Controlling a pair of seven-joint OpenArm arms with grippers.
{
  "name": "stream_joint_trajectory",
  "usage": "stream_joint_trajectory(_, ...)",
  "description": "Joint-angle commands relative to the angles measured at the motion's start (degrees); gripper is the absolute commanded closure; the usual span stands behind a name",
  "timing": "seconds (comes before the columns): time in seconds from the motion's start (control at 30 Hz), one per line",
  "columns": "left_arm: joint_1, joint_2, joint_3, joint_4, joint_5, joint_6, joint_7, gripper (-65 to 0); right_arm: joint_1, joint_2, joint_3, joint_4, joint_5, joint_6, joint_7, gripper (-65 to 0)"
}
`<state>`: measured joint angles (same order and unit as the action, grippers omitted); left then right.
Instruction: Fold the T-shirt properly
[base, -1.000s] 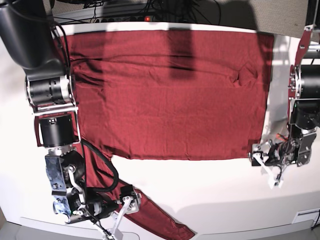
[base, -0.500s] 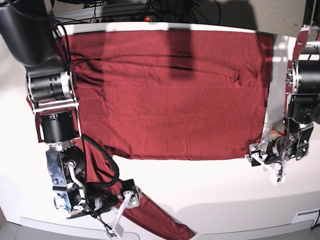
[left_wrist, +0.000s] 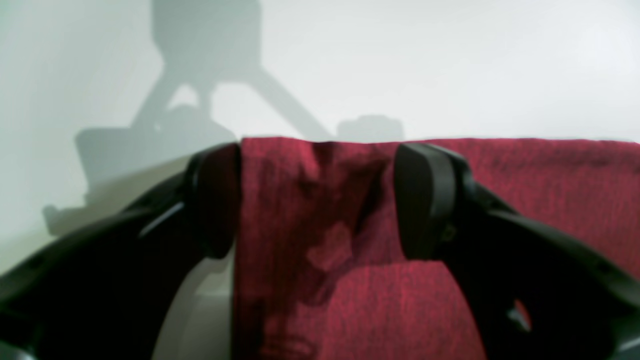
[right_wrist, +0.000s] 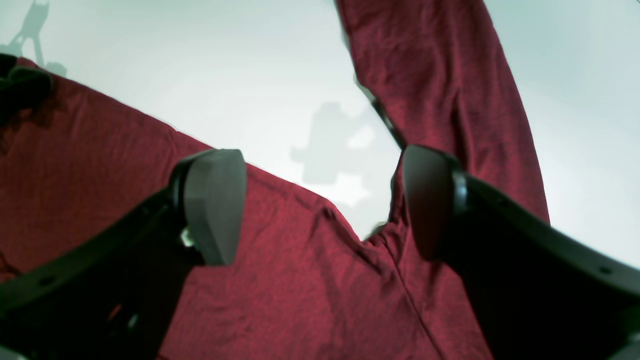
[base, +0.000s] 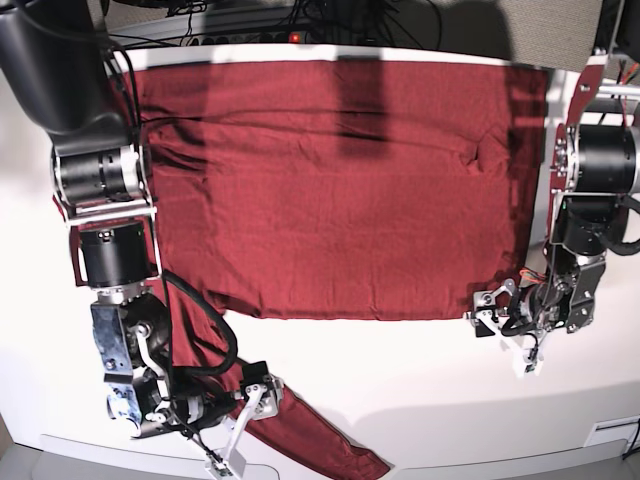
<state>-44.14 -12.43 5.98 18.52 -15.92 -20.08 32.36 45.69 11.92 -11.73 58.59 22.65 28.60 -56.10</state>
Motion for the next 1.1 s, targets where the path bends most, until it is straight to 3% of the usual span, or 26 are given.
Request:
stream_joint_trajectory(0.0, 0.2, 0.66, 0.04, -0.37, -0.61, -1.01, 6.25, -45.0, 2.38, 0.13, 0.2, 0.92, 0.28, 0.0, 0.5, -47.5)
stream_joint_trajectory(0.13, 0.17, 0.63, 0.04, -0.37, -0.63, -0.98, 8.81, -39.8, 2.4, 0.13, 0.2, 0.92, 0.31, -0.04, -1.46, -47.5)
stream_joint_trajectory(0.4, 0.2, 0.66, 0.04, -0.35, -0.63, -0.98, 8.74, -10.6, 2.38, 0.15, 1.07, 0.92, 0.31, -0.07, -6.08, -47.5)
stream_joint_trajectory(0.53, 0.17, 0.63, 0.04, -0.35, -0.63, -0.98, 8.33, -4.1, 2.38, 0.15, 2.36, 0.92, 0.31, -0.04, -6.08, -47.5)
stream_joint_trajectory(0.67, 0.17, 0.63, 0.04, -0.35, -0.63, -0.98, 7.52, 0.0, 2.38, 0.13, 4.17, 0.92, 0.28, -0.04, -6.08, -47.5)
stream_joint_trajectory(0.83, 0.2, 0.63, 0.04, -0.09, -0.63, -1.01, 6.62, 0.0, 2.36, 0.13, 7.26, 0.9, -0.2, -0.02, -5.99, -47.5)
stream_joint_trajectory(1.07, 0.2, 0.63, 0.04, 0.98, -0.66, -1.01, 6.67, 0.0, -1.11, 0.13, 10.12, -1.22, -10.8, -0.07, 2.34, -47.5)
